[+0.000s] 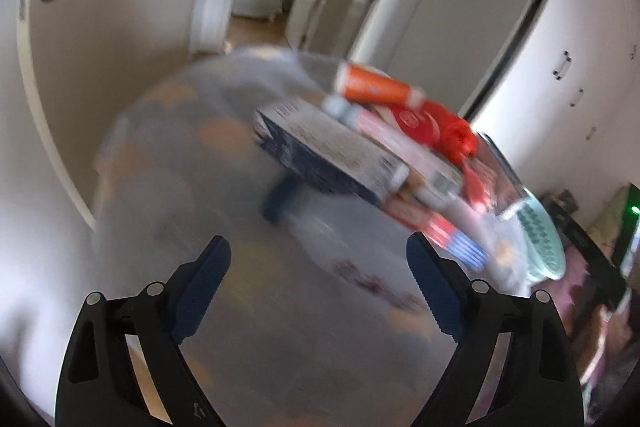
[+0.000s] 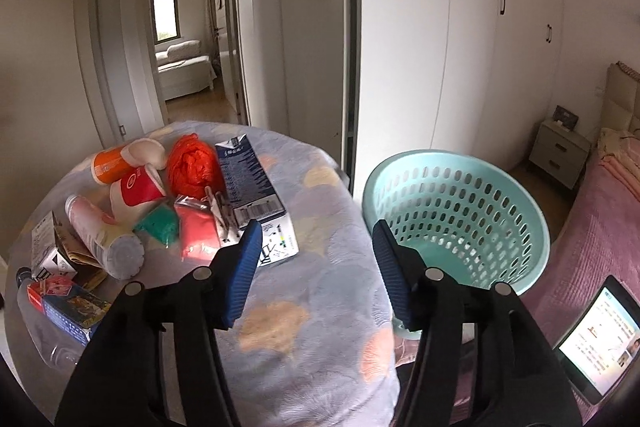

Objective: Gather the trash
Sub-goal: 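Grasp the clear plastic bottle with the left tool while the right tool grasps the dark blue carton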

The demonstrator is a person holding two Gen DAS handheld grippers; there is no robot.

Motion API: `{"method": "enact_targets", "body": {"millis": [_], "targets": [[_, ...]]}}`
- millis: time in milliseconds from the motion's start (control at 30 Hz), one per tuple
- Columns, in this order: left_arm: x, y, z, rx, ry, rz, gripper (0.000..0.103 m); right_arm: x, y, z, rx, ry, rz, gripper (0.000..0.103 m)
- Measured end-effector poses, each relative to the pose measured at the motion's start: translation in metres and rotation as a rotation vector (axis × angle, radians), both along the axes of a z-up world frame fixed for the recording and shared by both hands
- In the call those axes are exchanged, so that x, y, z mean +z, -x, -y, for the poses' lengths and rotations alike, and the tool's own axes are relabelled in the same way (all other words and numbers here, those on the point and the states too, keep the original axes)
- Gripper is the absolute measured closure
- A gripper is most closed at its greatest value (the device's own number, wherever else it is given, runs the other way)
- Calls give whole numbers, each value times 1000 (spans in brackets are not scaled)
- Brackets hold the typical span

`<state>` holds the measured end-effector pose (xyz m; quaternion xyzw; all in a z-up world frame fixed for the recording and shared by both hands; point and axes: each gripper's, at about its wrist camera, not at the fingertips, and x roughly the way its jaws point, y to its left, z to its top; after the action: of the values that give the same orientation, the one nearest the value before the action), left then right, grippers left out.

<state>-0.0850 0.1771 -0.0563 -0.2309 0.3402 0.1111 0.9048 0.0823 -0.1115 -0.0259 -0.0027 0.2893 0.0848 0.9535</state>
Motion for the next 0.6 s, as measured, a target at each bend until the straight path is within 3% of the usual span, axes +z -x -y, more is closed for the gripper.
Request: {"method": "enact_targets", "body": {"millis": [233, 367, 600], "targets": [[-17, -27, 12, 68, 157, -43, 16, -7, 2, 6, 11, -26, -20, 49], [-20, -45, 19, 105, 126, -100, 15, -12, 0, 18, 2, -44, -33, 49], [-19, -64, 24, 127, 130, -106, 10, -16, -6, 32, -8, -56, -52, 49]]}}
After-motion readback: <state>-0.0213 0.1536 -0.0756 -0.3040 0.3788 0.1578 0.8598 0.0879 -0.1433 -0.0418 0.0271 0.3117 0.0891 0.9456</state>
